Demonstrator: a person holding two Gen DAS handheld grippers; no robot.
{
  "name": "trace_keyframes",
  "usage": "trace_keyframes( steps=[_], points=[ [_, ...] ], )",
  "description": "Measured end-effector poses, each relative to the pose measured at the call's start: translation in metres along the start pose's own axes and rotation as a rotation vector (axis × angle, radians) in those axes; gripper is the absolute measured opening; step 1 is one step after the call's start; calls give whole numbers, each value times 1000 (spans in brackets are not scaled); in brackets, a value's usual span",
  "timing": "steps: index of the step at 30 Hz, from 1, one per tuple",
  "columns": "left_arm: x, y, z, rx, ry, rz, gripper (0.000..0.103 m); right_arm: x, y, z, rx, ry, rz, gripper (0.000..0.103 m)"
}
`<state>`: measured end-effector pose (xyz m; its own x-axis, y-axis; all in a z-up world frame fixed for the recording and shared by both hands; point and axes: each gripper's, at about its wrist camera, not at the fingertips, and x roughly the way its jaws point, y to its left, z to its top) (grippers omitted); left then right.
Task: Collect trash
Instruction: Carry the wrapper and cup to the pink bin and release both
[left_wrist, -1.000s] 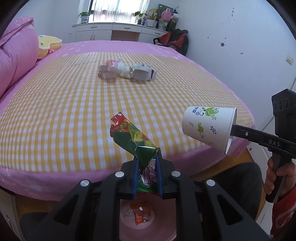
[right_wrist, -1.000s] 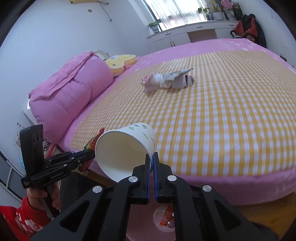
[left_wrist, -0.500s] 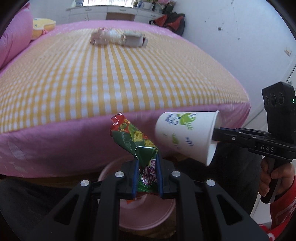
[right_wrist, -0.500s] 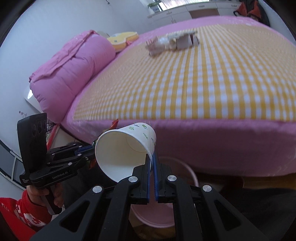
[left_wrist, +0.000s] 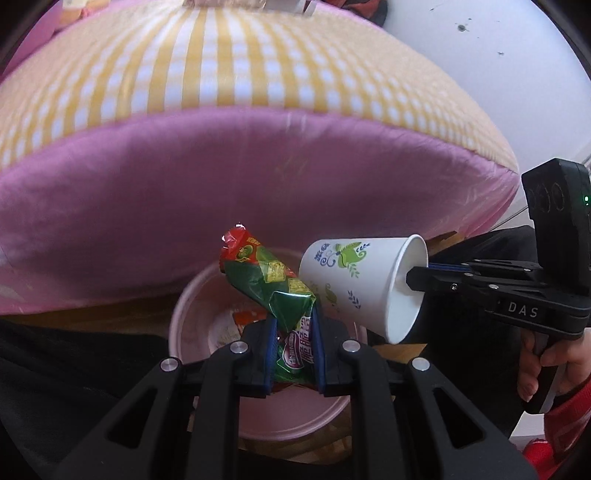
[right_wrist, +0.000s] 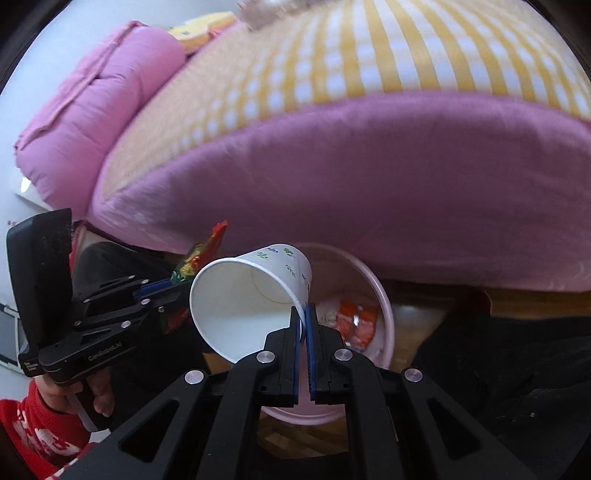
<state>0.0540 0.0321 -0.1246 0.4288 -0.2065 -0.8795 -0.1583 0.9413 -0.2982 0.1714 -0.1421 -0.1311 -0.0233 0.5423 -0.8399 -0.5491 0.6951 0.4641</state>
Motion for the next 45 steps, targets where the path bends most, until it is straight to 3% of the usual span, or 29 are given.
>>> trace_keyframes(
  steps=[7, 17, 27, 30, 32, 33, 34, 36, 39, 45],
  points=[
    [45, 15, -13, -77, 122, -1, 17, 40, -12, -4, 50, 113, -28, 8],
    [104, 43, -21, -205, 281, -8, 17, 84, -30, -1, 80, 208, -79, 8],
    [143, 55, -25, -264, 381, 1, 17, 119, -39, 1, 95, 284, -110, 8],
    [148, 58, -24, -269, 395, 8, 21, 118, -39, 1, 102, 286, -112, 8],
    [149, 59, -25, -263, 398, 20, 24, 116, -38, 1, 107, 284, -104, 11],
    [149, 59, -25, -260, 399, 21, 30, 115, -38, 2, 109, 285, -102, 18],
    [150, 59, -27, -257, 400, 23, 40, 114, -38, 2, 112, 285, -97, 31],
    [149, 59, -28, -253, 393, 38, 50, 111, -41, 2, 114, 281, -95, 43],
    [145, 62, -29, -269, 386, 39, 57, 103, -41, 4, 127, 257, -84, 45],
    [125, 60, -19, -260, 323, 68, 71, 85, -39, 8, 122, 210, -84, 75]
  ],
)
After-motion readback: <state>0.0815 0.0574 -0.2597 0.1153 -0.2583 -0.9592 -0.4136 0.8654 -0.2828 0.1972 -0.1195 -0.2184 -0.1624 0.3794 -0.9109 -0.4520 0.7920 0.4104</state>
